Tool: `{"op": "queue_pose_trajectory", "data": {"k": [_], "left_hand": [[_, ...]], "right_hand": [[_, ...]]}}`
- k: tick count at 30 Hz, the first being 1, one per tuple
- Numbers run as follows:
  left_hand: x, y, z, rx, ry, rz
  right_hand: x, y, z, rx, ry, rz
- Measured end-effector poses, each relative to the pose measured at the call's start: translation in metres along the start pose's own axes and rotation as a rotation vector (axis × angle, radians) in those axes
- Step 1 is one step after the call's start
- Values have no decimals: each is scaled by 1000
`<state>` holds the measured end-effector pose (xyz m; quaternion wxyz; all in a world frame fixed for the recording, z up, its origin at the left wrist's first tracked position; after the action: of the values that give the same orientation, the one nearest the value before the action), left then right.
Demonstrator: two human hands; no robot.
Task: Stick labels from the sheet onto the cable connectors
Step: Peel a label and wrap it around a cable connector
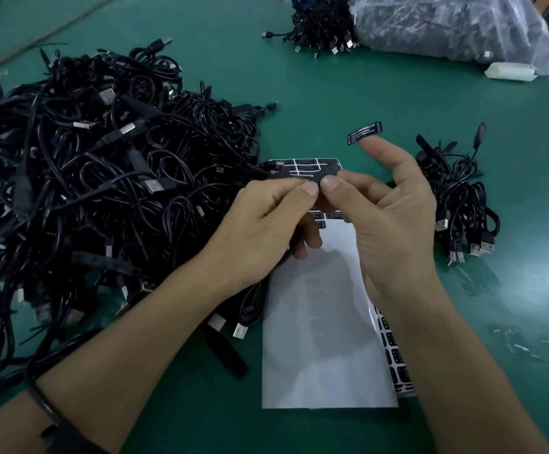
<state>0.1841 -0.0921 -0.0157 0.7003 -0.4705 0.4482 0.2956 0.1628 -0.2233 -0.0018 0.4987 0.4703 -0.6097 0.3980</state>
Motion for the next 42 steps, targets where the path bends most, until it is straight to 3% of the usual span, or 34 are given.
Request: {"op": "queue_pose_trajectory", "data": {"k": [8,16,33,42], "left_hand": [[6,0,10,-121,67,41],[4,0,12,-122,-30,44],[12,-4,13,-141,42,56],[8,-4,16,-178,47,71]], "right_hand": [[0,-1,1,-11,-13,-14],[-2,-1,3,-24,5,-8],[-2,-3,9,-113,-12,-11],[-11,-1,-2,-9,92,-88]]}}
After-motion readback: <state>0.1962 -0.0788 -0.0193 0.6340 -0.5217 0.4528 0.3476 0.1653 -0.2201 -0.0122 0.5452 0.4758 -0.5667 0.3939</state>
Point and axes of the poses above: each hand's wrist, its own y-axis away from the middle knuckle, its own z-axis out of the back of the hand, x = y × z, the point moved 6 cm from there along -y, towards the middle knuckle, and after that the axes turned 12 degrees about -z, right-handed, at the moved point
